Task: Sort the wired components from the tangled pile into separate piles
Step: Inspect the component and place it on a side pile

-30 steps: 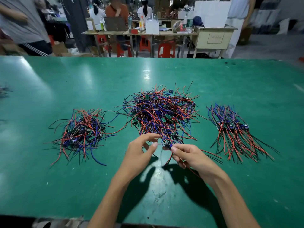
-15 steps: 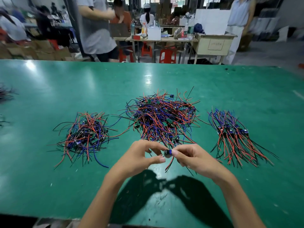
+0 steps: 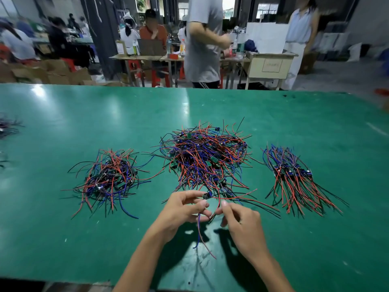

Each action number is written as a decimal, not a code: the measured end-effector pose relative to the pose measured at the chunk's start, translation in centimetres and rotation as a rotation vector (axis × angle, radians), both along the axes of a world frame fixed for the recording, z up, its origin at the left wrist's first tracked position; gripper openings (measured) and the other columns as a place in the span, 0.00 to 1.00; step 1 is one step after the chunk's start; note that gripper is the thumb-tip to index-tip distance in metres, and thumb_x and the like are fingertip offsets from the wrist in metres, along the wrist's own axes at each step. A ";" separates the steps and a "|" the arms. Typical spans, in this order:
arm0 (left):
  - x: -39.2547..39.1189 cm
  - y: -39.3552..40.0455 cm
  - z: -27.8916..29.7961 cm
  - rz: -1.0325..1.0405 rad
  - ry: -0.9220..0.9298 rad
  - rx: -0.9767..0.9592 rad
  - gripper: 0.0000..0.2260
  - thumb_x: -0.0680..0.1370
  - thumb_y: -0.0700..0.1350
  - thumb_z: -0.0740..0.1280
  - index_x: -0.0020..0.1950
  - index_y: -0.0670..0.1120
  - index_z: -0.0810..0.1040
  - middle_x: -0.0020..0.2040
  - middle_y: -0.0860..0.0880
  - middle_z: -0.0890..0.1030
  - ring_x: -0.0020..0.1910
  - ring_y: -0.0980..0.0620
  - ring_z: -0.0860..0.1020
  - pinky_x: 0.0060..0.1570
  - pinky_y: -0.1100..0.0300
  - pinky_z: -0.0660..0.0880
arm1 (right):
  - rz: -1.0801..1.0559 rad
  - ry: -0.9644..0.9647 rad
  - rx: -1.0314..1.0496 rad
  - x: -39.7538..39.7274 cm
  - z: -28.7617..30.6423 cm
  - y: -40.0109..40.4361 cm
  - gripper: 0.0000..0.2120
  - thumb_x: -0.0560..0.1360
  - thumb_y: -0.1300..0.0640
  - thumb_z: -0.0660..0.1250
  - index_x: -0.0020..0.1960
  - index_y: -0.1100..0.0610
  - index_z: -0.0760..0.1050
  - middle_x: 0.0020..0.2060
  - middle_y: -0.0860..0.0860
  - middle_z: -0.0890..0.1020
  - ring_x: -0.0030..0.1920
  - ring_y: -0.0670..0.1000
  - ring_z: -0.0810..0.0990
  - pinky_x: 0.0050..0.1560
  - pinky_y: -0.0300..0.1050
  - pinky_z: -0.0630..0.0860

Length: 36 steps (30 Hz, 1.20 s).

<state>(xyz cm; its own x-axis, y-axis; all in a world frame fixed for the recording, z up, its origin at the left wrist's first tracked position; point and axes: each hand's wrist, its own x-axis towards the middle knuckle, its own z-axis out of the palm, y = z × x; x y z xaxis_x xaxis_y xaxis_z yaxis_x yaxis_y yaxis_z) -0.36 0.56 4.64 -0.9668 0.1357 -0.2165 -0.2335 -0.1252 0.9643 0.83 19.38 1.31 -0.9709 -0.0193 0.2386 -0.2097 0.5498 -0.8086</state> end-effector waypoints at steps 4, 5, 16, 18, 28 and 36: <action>1.2 0.5 -1.2 -0.076 -0.070 0.116 0.15 0.77 0.35 0.70 0.63 0.36 0.76 0.44 0.42 0.83 0.42 0.47 0.85 0.46 0.53 0.83 | 0.006 -0.218 -0.344 -0.5 -1.4 -1.2 0.15 0.80 0.42 0.64 0.45 0.49 0.84 0.30 0.46 0.83 0.24 0.42 0.74 0.28 0.32 0.67; 1.4 0.6 -1.4 -0.097 -0.078 0.107 0.15 0.77 0.35 0.71 0.63 0.36 0.76 0.44 0.42 0.83 0.43 0.46 0.85 0.47 0.53 0.83 | 0.006 -0.243 -0.466 -0.6 -1.5 -1.4 0.14 0.78 0.42 0.65 0.47 0.49 0.84 0.30 0.47 0.82 0.23 0.42 0.72 0.25 0.33 0.66; 0.7 1.9 -1.8 -0.155 0.006 -0.084 0.13 0.82 0.49 0.66 0.60 0.42 0.82 0.51 0.45 0.86 0.45 0.45 0.85 0.50 0.55 0.82 | 0.106 -0.245 -0.571 -1.7 -1.3 -0.7 0.11 0.79 0.50 0.69 0.45 0.55 0.85 0.29 0.50 0.78 0.24 0.46 0.68 0.24 0.37 0.67; 0.3 2.6 -1.9 -0.102 0.043 -0.088 0.09 0.81 0.46 0.69 0.59 0.45 0.84 0.49 0.45 0.87 0.42 0.47 0.84 0.45 0.58 0.81 | 0.163 -0.269 -0.581 -1.7 -1.2 -0.7 0.11 0.81 0.51 0.66 0.49 0.55 0.86 0.29 0.51 0.79 0.26 0.46 0.72 0.25 0.38 0.69; 1.1 4.5 -4.0 0.194 0.088 0.027 0.04 0.78 0.37 0.72 0.48 0.42 0.87 0.40 0.41 0.86 0.35 0.49 0.82 0.41 0.56 0.81 | -0.122 -0.162 -0.661 -1.6 -2.8 -1.2 0.05 0.74 0.54 0.78 0.44 0.53 0.83 0.38 0.53 0.85 0.25 0.51 0.77 0.27 0.44 0.78; 1.2 4.6 -5.4 0.277 0.176 -0.096 0.02 0.76 0.40 0.75 0.45 0.47 0.87 0.38 0.45 0.86 0.33 0.51 0.83 0.37 0.59 0.79 | -0.152 -0.122 -0.614 -1.3 -2.8 -1.4 0.06 0.73 0.56 0.77 0.41 0.57 0.83 0.31 0.50 0.83 0.25 0.49 0.76 0.26 0.43 0.77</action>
<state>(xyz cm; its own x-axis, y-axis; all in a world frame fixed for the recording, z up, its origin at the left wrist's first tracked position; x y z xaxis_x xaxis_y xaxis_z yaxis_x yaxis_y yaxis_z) 0.88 5.12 -0.80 -0.9879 -0.1497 -0.0416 -0.0318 -0.0674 0.9972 -0.46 17.99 -1.53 -0.9730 0.2253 0.0504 -0.0528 -0.0047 -0.9986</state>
